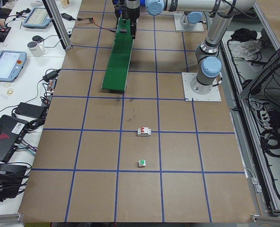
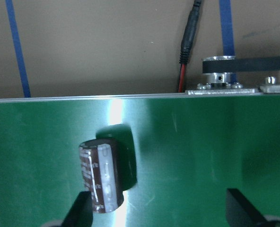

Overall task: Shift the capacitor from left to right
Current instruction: 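Lower the right gripper onto the capacitor on the belt and close it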

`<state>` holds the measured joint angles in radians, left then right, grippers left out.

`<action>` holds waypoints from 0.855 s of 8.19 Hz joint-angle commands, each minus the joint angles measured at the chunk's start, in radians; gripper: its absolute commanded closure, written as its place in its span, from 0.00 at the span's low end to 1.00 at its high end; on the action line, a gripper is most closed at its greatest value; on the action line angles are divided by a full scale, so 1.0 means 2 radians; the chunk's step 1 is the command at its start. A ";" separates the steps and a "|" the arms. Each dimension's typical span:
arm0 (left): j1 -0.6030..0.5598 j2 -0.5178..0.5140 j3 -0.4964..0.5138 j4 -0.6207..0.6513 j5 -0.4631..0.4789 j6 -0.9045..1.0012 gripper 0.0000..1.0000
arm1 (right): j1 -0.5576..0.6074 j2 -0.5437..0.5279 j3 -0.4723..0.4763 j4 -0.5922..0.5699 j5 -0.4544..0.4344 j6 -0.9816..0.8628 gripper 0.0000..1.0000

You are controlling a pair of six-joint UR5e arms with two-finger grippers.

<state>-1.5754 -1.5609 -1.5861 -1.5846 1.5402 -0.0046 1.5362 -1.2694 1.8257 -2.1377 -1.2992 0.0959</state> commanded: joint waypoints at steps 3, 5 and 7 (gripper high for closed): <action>0.000 0.000 -0.001 0.000 0.000 0.000 0.00 | 0.004 0.006 0.001 -0.010 -0.015 -0.010 0.09; 0.000 0.000 -0.002 0.000 0.000 0.000 0.00 | 0.004 0.007 0.004 -0.004 -0.046 -0.022 0.13; 0.000 0.000 -0.002 0.000 0.000 0.000 0.00 | 0.004 0.009 0.005 -0.003 -0.072 -0.060 0.42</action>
<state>-1.5754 -1.5616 -1.5883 -1.5846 1.5401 -0.0046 1.5447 -1.2547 1.8345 -2.1475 -1.3885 0.0492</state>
